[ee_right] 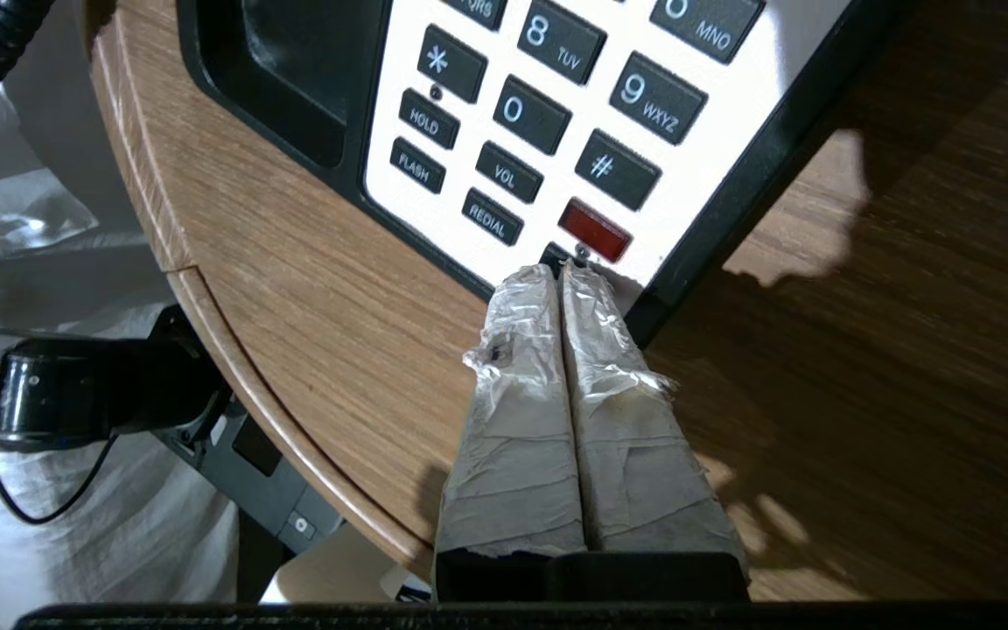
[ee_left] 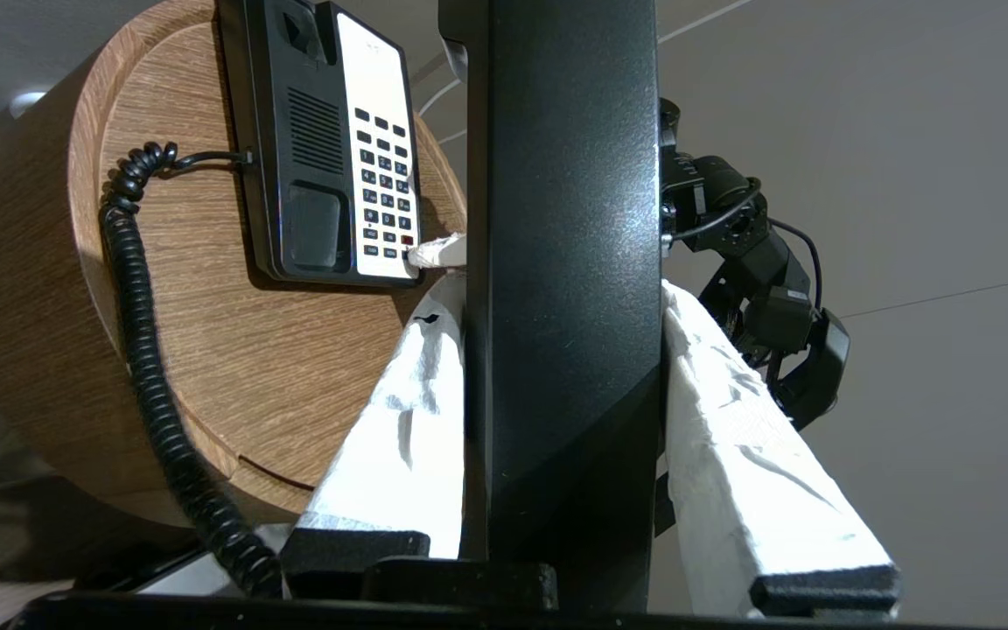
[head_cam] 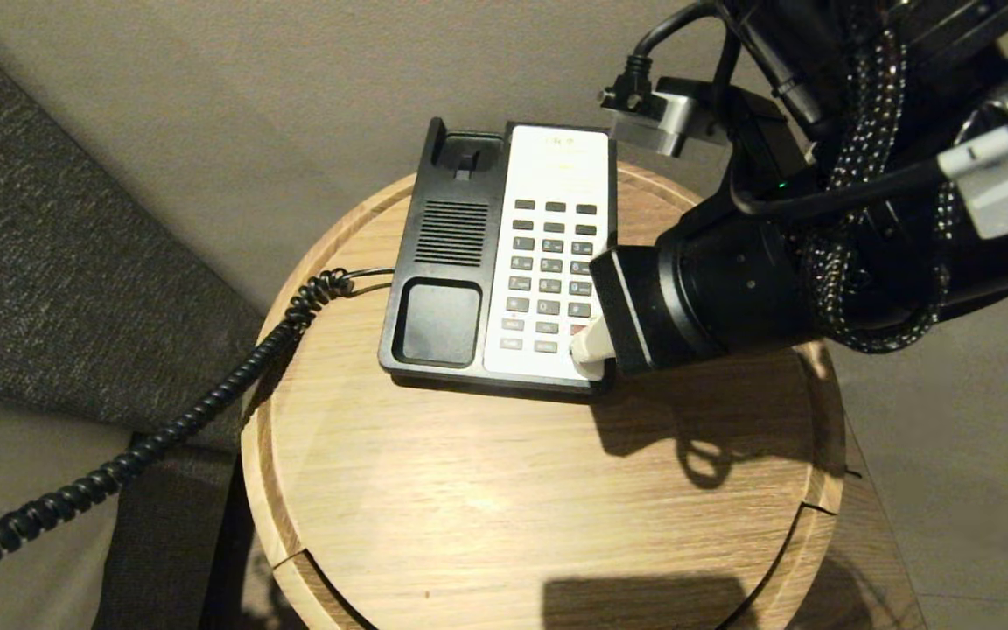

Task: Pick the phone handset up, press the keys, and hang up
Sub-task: Dial the number

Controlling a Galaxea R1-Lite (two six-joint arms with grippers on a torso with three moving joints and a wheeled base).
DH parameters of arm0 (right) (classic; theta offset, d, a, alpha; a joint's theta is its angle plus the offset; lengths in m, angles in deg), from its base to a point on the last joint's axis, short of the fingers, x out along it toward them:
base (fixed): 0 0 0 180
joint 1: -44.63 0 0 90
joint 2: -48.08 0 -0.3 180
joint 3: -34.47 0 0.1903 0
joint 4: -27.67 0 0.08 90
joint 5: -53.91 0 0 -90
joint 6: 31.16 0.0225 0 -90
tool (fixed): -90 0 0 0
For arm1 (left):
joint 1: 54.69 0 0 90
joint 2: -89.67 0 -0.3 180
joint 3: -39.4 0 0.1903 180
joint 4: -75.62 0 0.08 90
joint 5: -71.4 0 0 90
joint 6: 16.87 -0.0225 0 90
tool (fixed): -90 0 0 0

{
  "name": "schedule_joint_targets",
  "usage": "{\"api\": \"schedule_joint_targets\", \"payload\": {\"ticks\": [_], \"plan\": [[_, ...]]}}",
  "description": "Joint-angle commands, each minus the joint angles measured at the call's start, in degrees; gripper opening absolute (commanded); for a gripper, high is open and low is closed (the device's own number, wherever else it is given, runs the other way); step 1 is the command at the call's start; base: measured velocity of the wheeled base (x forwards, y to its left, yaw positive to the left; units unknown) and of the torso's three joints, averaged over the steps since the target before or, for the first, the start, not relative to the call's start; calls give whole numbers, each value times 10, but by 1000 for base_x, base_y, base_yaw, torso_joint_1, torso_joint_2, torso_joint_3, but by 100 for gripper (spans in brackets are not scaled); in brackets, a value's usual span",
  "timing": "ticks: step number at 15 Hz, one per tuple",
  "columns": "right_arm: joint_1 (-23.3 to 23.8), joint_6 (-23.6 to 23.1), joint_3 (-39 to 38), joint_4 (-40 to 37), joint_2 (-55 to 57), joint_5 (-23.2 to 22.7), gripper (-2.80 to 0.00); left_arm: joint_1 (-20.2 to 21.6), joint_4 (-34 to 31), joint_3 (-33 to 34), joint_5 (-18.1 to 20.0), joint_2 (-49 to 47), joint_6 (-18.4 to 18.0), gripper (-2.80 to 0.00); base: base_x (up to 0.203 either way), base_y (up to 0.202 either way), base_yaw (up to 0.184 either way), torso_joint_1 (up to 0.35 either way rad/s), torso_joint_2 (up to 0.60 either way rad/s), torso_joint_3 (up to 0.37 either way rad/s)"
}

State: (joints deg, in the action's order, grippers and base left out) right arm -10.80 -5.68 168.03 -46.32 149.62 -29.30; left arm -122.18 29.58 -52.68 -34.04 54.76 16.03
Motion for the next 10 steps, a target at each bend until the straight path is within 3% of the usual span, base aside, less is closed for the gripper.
{"api": "schedule_joint_targets", "payload": {"ticks": [1,10], "plan": [[1,0,0,-3,4,1,-280,0,-2,0,-1,0,1,-280,0,0,0,0,0,0],[1,-5,-20,-1,-2,4,-280,0,-2,0,-1,2,2,-280,0,0,0,0,0,0]]}}
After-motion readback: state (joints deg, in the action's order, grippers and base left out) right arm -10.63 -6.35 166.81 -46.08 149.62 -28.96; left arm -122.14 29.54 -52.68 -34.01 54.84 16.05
